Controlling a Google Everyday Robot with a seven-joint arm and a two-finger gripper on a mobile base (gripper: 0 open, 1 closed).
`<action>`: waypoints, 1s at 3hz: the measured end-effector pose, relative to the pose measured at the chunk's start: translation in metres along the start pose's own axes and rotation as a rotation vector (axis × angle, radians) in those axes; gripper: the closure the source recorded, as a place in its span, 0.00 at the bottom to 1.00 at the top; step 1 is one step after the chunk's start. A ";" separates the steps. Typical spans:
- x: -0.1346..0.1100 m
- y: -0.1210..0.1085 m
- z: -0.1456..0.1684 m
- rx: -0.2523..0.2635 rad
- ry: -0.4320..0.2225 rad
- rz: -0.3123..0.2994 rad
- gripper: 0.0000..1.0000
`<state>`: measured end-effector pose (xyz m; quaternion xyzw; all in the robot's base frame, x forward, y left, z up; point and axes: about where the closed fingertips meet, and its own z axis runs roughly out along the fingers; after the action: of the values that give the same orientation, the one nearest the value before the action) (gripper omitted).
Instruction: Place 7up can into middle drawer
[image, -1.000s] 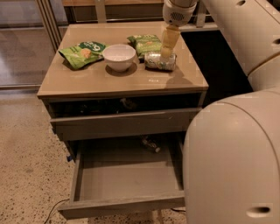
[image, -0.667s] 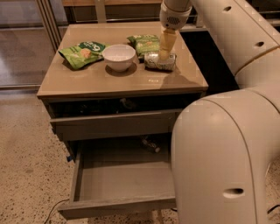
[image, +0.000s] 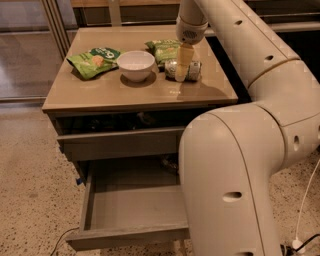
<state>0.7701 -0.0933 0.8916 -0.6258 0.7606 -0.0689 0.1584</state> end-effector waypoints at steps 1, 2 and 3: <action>-0.002 0.002 0.010 -0.020 0.001 -0.002 0.00; -0.003 0.003 0.016 -0.032 0.000 0.000 0.18; -0.004 0.003 0.020 -0.038 -0.004 0.004 0.40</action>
Offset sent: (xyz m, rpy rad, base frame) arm -0.0023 0.0013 -0.0142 0.0000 0.0711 0.0033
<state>0.7743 -0.0867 0.8720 -0.6272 0.7628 -0.0528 0.1479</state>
